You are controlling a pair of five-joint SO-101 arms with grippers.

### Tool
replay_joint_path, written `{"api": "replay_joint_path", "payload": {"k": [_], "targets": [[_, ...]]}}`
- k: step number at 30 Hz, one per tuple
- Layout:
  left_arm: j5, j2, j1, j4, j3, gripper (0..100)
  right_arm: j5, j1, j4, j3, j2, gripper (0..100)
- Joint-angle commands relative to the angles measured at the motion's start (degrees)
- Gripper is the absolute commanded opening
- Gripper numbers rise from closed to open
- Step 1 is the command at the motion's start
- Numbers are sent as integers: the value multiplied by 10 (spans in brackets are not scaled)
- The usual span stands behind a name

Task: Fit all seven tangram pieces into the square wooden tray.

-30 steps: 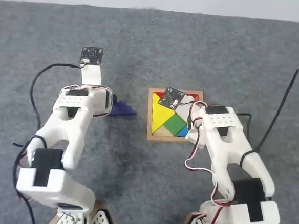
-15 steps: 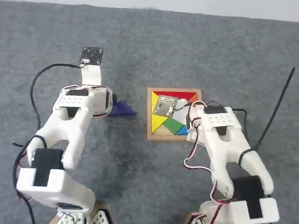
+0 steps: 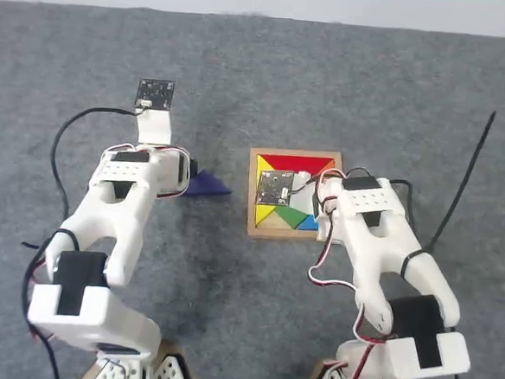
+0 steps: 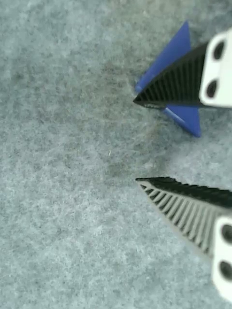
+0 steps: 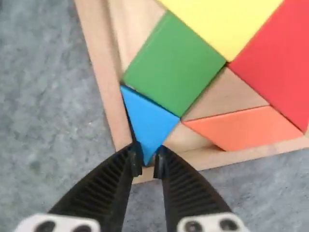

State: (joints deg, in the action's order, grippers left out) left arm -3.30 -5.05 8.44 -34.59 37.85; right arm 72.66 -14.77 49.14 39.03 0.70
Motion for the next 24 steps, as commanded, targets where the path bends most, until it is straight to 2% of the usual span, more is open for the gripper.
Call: {"api": "replay_joint_path", "payload": {"k": [1,5,14,19,24], "targets": [[5,6,-4,-4,-24,220,-3,-9,7,-10,-14,9],[5,6,-4,-4,-24,220,-57,-10,9,-42,-13,9],[5,6,-4,-4,-24,220,-120,-11,-15,-74,-12,9],[5,6,-4,-4,-24,220,-129,-13,-22,-71,11,9],[5,6,-4,-4,-25,220,-144,-9,-1,-66,95,9]]}}
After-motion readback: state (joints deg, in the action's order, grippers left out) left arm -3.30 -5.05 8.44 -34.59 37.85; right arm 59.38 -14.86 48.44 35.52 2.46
